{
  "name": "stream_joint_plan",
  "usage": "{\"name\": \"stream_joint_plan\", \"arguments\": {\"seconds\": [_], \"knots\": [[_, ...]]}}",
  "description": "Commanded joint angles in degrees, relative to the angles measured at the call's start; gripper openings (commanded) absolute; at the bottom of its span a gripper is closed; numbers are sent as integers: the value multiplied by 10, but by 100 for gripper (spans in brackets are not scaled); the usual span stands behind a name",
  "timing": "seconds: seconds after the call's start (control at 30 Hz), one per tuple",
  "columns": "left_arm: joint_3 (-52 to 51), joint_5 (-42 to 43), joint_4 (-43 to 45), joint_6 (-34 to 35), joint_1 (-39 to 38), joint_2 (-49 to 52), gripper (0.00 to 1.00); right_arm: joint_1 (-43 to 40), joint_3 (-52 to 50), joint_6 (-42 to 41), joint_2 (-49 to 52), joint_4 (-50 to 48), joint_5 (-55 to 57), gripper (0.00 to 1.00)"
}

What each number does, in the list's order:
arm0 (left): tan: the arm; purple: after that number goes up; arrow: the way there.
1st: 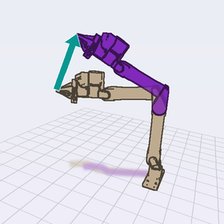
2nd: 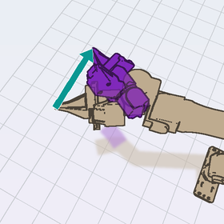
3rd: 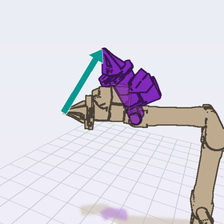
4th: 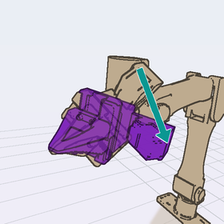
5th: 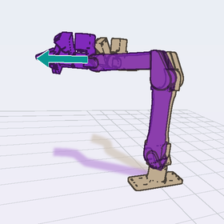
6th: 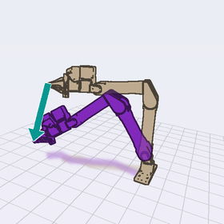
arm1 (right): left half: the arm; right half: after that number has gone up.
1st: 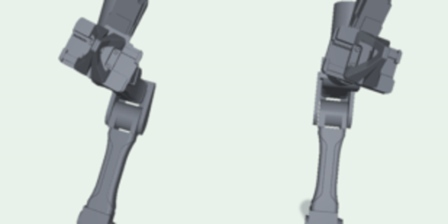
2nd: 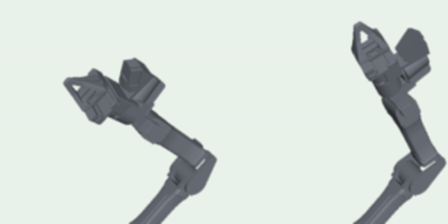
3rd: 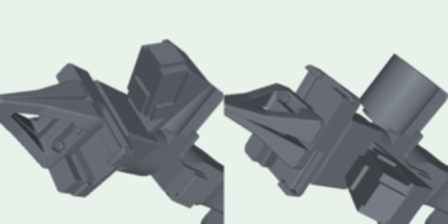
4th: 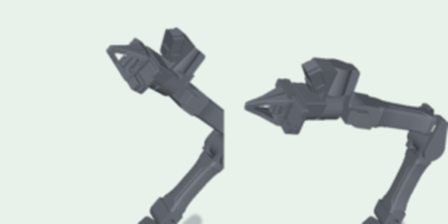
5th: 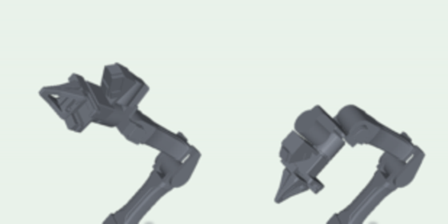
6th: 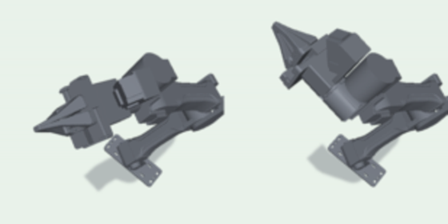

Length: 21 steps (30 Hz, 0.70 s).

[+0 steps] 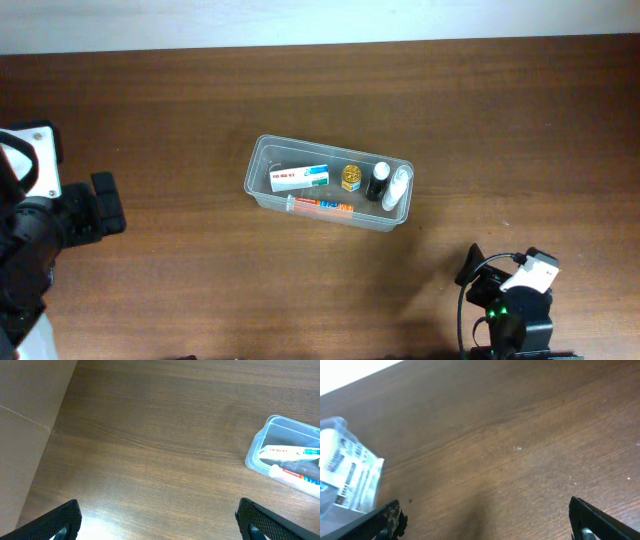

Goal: Pack container

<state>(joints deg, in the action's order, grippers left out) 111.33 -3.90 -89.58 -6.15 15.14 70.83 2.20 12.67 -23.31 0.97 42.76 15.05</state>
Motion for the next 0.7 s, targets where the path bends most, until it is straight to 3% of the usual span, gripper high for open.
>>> {"name": "stream_joint_plan", "arguments": {"seconds": [0.0, 0.67], "knots": [[3, -3, 1, 7, 3, 0, 100, -5, -23, 3, -8, -3, -5, 98], [3, -3, 1, 7, 3, 0, 100, -5, -30, 3, -8, -2, -16, 98]]}}
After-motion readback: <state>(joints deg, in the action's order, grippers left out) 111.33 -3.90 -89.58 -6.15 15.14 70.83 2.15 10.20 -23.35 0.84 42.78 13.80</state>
